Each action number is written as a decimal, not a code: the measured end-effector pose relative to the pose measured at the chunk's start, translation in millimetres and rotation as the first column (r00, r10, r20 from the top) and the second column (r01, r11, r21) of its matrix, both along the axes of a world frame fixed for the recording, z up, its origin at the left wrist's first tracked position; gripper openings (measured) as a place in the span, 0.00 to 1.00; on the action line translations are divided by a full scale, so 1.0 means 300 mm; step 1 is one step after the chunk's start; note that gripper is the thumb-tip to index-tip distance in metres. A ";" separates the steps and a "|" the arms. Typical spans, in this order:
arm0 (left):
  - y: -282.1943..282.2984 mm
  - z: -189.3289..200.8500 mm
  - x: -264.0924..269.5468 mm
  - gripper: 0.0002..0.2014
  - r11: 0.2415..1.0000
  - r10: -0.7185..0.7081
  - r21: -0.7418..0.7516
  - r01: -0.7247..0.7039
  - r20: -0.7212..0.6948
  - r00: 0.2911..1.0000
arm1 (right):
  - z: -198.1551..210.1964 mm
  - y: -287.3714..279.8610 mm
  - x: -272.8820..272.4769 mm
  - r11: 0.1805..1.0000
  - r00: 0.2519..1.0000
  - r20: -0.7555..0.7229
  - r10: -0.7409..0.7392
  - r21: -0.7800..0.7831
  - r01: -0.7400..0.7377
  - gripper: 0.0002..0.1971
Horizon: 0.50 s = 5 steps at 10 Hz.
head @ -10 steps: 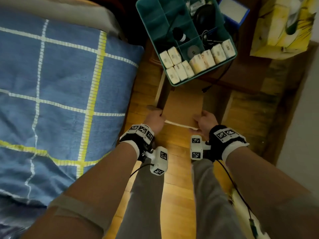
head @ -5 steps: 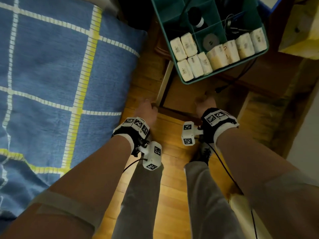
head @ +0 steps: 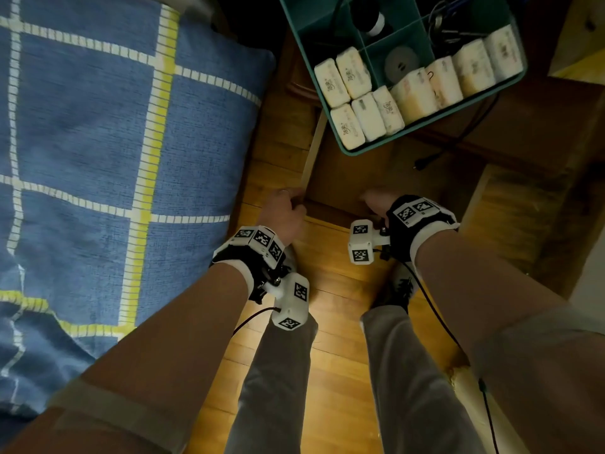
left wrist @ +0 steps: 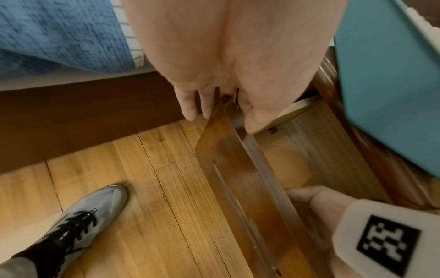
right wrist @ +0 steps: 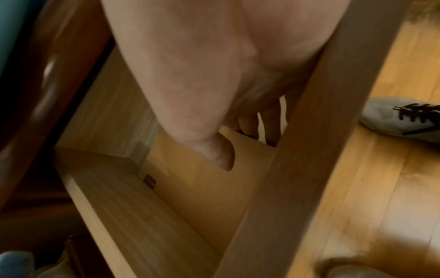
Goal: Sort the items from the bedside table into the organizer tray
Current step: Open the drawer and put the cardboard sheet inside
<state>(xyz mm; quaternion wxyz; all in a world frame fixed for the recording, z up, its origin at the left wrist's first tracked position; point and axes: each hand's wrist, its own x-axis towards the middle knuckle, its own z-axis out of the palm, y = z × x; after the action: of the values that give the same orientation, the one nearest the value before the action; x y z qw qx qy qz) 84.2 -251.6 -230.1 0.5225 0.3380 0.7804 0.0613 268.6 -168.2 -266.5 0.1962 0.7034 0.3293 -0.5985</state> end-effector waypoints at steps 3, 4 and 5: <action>0.014 0.091 0.060 0.18 0.999 -0.052 0.001 0.053 -0.176 0.983 | 0.121 -0.016 0.006 0.993 0.999 0.032 -0.020 0.116 0.016 0.20; 0.027 0.163 0.129 0.18 0.996 -0.085 0.008 0.090 -0.248 0.965 | 0.223 -0.032 0.082 0.982 0.999 -0.031 -0.043 0.183 0.048 0.22; 0.061 0.258 0.233 0.16 0.993 -0.088 0.061 0.098 -0.149 0.985 | 0.322 -0.054 0.203 0.983 0.990 -0.132 -0.048 0.169 0.070 0.22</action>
<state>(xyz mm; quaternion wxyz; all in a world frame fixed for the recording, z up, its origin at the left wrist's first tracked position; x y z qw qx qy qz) 154.0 -233.3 -152.6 0.4543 0.3952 0.7974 0.0386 329.5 -184.4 -170.0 0.0949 0.6877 0.3709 -0.6169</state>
